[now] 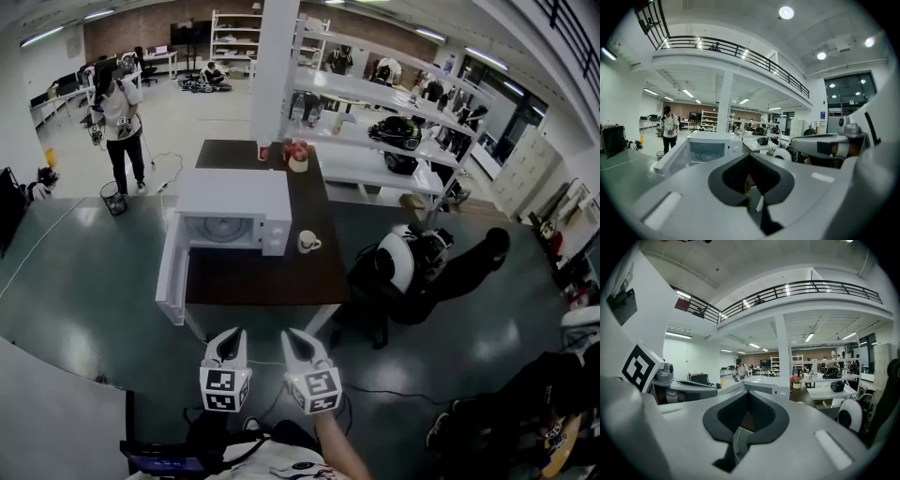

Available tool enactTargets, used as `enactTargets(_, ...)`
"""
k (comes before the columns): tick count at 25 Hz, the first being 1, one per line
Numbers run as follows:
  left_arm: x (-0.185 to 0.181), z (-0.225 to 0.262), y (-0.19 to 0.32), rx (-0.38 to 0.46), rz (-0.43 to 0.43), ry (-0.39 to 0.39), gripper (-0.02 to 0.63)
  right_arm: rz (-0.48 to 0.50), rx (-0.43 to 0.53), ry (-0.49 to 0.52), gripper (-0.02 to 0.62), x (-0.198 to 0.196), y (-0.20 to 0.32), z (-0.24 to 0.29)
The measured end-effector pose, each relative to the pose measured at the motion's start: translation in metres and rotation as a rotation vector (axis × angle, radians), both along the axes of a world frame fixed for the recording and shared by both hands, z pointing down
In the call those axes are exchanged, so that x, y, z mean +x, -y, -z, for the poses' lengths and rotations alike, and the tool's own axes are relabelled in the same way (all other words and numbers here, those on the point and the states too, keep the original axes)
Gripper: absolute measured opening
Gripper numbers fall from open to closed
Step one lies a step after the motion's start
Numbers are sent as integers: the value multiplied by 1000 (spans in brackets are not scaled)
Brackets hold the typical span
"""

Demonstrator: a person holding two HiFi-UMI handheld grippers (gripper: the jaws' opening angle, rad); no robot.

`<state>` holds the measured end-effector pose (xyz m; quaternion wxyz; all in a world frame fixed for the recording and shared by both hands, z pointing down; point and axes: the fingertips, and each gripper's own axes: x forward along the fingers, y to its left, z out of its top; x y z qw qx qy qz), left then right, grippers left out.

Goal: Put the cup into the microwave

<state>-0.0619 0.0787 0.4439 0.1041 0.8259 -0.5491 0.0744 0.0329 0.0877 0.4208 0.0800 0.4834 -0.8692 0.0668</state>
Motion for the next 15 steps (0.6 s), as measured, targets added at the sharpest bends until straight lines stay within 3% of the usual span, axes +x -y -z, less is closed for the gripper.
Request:
enactTargets(4,1,-5,17,-8,13,-18,-2,12,-3,-6,2,1,18,-6)
enactTargets(15,16,27,90,71,66,-1,-2,94,69,26,2,10,91,18)
